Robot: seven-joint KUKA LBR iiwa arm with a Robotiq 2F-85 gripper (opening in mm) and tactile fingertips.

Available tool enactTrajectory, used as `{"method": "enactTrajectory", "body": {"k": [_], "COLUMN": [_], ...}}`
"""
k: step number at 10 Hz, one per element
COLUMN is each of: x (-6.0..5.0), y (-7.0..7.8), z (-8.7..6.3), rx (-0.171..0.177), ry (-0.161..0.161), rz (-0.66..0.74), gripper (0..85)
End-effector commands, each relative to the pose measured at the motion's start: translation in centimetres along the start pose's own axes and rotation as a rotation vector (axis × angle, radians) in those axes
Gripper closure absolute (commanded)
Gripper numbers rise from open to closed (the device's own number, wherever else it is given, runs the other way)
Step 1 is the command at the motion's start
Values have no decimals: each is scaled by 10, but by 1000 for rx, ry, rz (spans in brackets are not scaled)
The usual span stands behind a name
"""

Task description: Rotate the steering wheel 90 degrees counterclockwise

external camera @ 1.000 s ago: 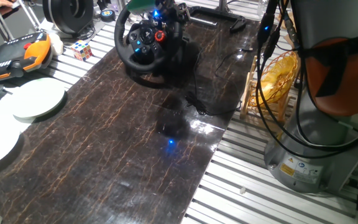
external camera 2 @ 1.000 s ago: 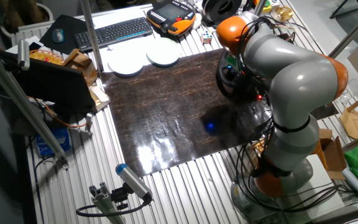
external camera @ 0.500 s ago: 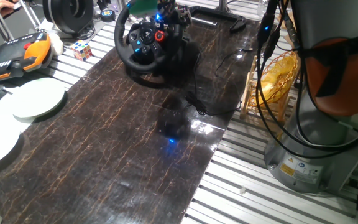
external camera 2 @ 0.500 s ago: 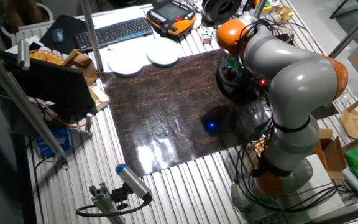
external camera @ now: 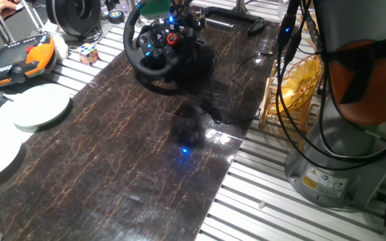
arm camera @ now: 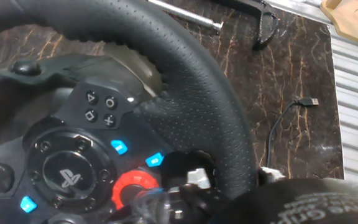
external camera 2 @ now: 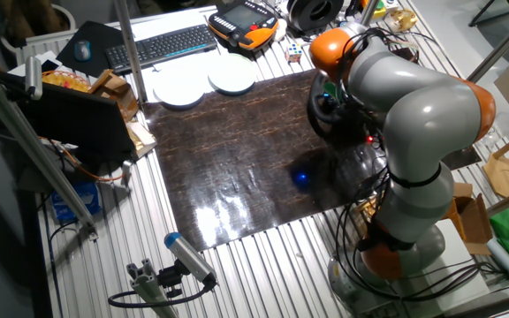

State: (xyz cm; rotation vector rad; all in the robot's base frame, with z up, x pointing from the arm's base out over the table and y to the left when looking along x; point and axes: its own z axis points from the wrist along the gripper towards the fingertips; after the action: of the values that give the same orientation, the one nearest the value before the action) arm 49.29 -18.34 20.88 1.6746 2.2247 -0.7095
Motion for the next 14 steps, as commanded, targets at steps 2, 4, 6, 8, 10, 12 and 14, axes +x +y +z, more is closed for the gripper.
{"method": "enactTrajectory", "body": {"k": [2, 4, 6, 8, 10, 12, 14], "x": [-1, -4, -10, -17, -24, -30, -32], "y": [-1, -1, -3, -4, -3, -1, 1], "z": [-1, -2, -5, -7, -8, -12, -14], "rx": [-2, -2, 1, 1, -1, 1, 4], "ry": [-2, -15, -27, -26, -17, -12, -13], "rz": [-31, -51, -96, -147, -194, -254, -298], "gripper": [800, 843, 843, 843, 843, 843, 843]}}
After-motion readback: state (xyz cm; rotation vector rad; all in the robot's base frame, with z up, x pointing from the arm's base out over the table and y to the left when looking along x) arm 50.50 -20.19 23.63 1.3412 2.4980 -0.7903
